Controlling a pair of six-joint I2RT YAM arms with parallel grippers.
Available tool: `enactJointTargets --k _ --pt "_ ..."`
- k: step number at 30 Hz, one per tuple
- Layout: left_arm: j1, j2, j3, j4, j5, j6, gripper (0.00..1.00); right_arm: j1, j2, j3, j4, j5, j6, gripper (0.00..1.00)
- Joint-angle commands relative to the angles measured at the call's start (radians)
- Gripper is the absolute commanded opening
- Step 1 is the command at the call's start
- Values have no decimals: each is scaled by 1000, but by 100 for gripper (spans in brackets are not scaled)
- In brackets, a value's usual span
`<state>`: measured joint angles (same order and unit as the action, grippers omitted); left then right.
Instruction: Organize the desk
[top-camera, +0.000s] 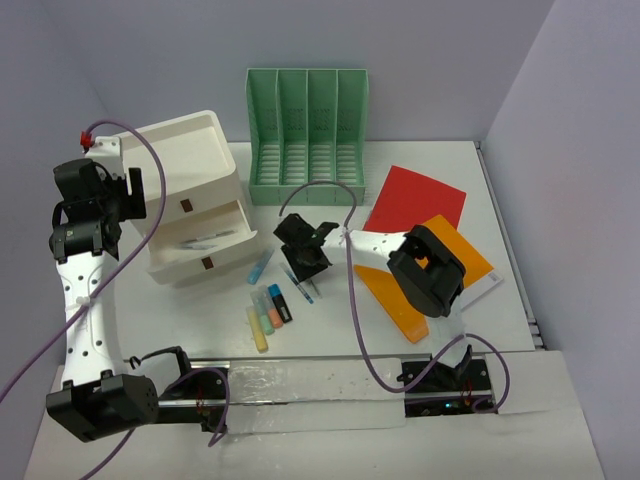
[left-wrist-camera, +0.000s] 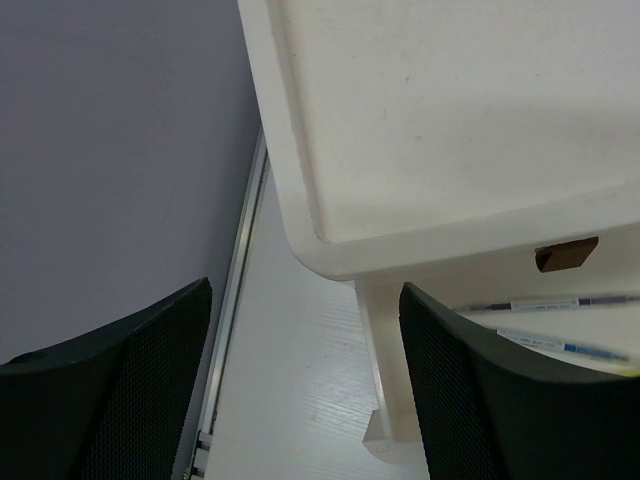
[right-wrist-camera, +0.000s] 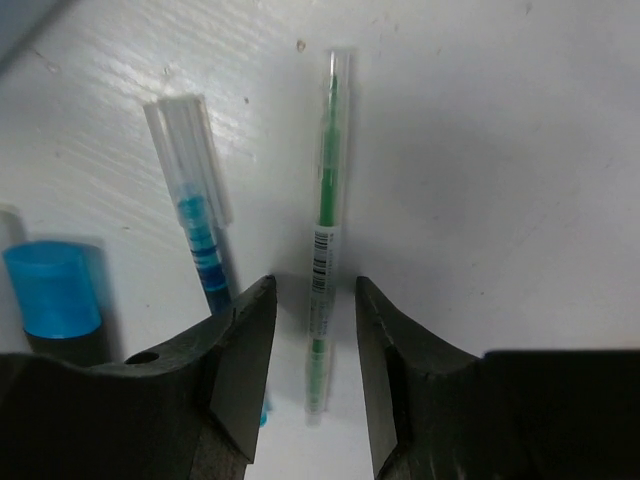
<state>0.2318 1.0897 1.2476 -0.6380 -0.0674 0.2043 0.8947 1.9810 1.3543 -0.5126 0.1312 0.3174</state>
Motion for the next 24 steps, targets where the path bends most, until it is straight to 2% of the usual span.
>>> enactJointTargets --k 1,2,3,5,6,9,13,16,18,20,22,24 --pt "12 -13 15 45 -11 10 82 13 61 24 -66 76 34 35" --pt "11 -13 16 43 -12 12 82 12 66 26 -75 90 38 30" --pt "12 -15 18 40 -12 13 82 11 70 28 -81 102 41 18" --pt "12 -17 19 37 -18 17 82 9 59 28 -87 146 47 2" --pt "12 -19 18 37 -18 18 82 9 56 29 -87 163 48 0" --pt "13 -19 15 37 -16 18 82 -11 23 75 -111 205 15 0" --pt "12 -22 16 35 -8 9 82 -25 -29 313 -180 335 -111 0" --pt "16 -20 20 36 -9 -4 82 20 -102 408 -18 361 -358 0" --pt "25 -17 21 46 -9 -22 82 109 -201 378 277 392 -635 0" --pt "45 -13 18 66 -18 -43 83 166 -195 336 500 385 -847 0" --pt "64 -7 24 75 -12 -69 83 197 -105 401 584 358 -978 0" --pt "87 0 36 76 -1 -88 83 203 -6 562 562 320 -1024 0"
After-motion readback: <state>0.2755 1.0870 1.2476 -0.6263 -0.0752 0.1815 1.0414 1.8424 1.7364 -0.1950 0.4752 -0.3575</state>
